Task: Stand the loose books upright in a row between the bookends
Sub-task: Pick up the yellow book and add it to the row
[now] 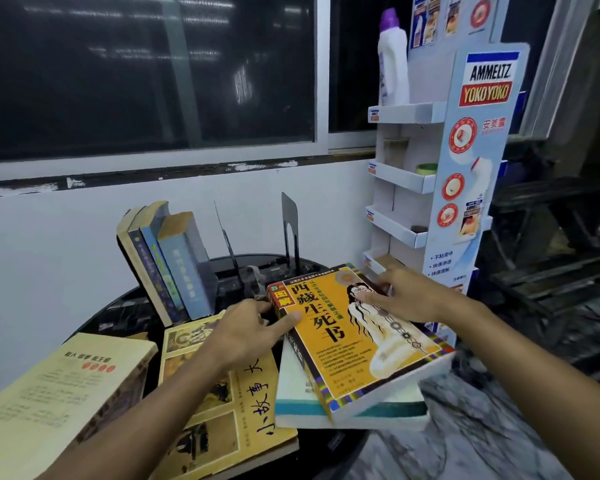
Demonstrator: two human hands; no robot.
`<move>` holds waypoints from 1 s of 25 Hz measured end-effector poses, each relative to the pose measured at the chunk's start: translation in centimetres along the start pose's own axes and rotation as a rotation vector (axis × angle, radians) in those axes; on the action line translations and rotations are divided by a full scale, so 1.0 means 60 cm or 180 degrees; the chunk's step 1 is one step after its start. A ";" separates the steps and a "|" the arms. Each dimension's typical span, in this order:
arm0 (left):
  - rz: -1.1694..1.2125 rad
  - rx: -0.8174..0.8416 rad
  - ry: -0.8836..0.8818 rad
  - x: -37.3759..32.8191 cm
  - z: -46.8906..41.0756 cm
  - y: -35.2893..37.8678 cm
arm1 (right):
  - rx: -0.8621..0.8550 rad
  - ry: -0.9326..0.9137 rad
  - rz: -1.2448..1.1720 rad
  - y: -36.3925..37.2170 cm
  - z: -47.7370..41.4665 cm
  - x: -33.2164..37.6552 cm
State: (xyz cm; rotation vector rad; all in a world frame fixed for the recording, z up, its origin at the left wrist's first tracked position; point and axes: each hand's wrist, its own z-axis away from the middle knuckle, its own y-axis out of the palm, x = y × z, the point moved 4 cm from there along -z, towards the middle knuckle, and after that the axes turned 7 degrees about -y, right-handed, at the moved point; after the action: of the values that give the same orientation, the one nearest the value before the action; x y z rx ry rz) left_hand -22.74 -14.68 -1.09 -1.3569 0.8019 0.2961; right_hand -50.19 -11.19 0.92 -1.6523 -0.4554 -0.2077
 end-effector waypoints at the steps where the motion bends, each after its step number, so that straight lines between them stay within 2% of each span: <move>1: 0.0026 0.0014 -0.0008 -0.001 0.000 0.001 | -0.0009 -0.0041 -0.0024 0.001 -0.001 -0.001; 6: 0.0119 0.0171 0.0012 0.005 -0.006 0.002 | -0.0109 -0.0111 -0.0072 0.006 0.001 -0.005; 12: 0.0359 0.0498 -0.0032 0.010 -0.036 0.006 | -0.0246 0.0071 -0.0241 0.009 -0.004 -0.038; 15: 0.0419 0.0471 -0.0138 0.017 -0.054 0.008 | -0.0359 -0.0079 -0.0256 0.009 -0.026 -0.058; 21: 0.0511 0.0377 -0.0259 0.024 -0.072 0.012 | 0.0191 0.0028 -0.1009 0.023 -0.055 -0.062; 25: 0.0600 0.0392 -0.0217 0.023 -0.073 0.012 | 0.0240 0.0091 -0.1105 0.022 -0.056 -0.062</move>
State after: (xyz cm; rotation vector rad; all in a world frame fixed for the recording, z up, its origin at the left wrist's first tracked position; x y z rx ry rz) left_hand -23.72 -18.97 -2.56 -1.1521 0.8783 0.4314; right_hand -52.58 -15.23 -1.28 -1.4869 -0.7192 -0.4649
